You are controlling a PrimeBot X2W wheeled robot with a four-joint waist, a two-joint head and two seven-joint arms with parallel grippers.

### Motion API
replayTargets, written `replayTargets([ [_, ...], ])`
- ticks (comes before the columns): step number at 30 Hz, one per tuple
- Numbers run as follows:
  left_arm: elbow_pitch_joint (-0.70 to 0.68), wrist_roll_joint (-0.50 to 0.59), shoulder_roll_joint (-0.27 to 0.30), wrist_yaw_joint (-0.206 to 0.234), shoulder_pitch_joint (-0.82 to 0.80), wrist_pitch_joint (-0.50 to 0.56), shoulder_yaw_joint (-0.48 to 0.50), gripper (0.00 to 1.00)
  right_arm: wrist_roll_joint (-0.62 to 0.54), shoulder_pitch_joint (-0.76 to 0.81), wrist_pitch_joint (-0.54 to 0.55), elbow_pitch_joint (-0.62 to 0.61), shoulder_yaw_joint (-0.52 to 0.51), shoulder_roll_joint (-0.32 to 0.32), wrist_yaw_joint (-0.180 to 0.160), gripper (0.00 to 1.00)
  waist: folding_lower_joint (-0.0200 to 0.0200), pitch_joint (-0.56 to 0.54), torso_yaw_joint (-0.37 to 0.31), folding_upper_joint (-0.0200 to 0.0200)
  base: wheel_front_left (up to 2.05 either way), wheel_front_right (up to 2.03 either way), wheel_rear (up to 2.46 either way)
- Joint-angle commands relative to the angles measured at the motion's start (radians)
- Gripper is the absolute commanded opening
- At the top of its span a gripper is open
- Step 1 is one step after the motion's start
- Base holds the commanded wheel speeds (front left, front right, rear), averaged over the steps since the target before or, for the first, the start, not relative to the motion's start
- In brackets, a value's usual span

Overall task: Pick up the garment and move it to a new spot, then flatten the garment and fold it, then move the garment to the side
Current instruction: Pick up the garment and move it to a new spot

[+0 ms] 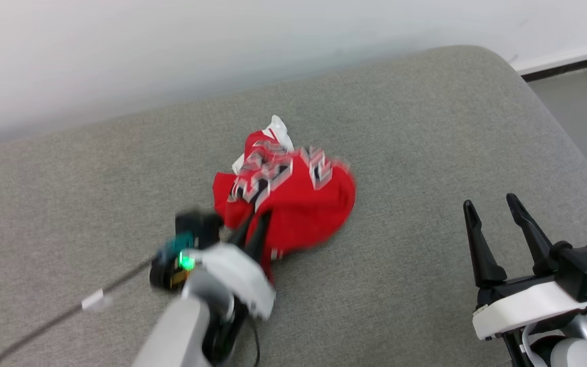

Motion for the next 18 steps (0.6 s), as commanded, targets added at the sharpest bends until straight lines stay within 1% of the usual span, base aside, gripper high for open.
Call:
replayTargets([
  [1, -0.010, -0.019, 0.001, 0.008, 0.067, -0.006, -0.004, 0.00, 0.005, -0.014, -0.008, 0.003, 0.000, 0.004, -0.001, 1.00, 0.0001, 0.018, -0.011, 0.0000, 0.00, 0.00, 0.00],
  [4, -0.011, -0.031, -0.005, 0.023, 0.163, 0.007, -0.030, 0.00, 0.009, -0.015, -0.014, 0.010, -0.007, 0.004, -0.001, 1.00, 0.0001, 0.029, -0.001, 0.0000, 0.00, 0.00, 0.00],
  [6, -0.012, -0.039, -0.005, 0.030, 0.186, 0.007, -0.035, 0.00, 0.011, -0.016, -0.015, 0.013, -0.004, 0.004, -0.001, 1.00, 0.0001, 0.029, 0.004, 0.0000, 0.00, 0.00, 0.00],
  [7, -0.013, -0.044, -0.005, 0.033, 0.202, 0.006, -0.038, 0.35, 0.010, -0.018, -0.015, 0.016, -0.002, 0.004, -0.001, 1.00, 0.0001, 0.029, 0.010, 0.0000, 0.00, 0.00, 0.00],
  [8, -0.018, -0.048, -0.006, 0.037, 0.210, 0.001, -0.044, 0.83, 0.010, -0.018, -0.016, 0.017, -0.005, 0.004, -0.001, 1.00, 0.0001, 0.027, 0.020, 0.0000, 0.00, 0.00, 0.00],
  [9, -0.025, -0.044, -0.008, 0.038, 0.213, -0.004, -0.055, 1.00, 0.008, -0.016, -0.017, 0.018, -0.012, 0.003, -0.001, 1.00, 0.0001, 0.025, 0.032, 0.0000, 0.00, 0.00, 0.00],
  [12, -0.056, -0.008, -0.010, 0.040, 0.186, -0.049, -0.084, 1.00, -0.002, -0.007, -0.013, 0.018, -0.027, 0.004, -0.001, 1.00, 0.0001, 0.006, 0.077, 0.0000, 0.00, 0.00, 0.00],
  [18, -0.139, 0.067, -0.002, 0.069, 0.125, -0.151, -0.100, 1.00, -0.020, 0.006, 0.007, 0.001, -0.063, 0.003, -0.001, 1.00, 0.0001, -0.034, 0.160, 0.0000, 0.00, 0.00, 0.00],
])
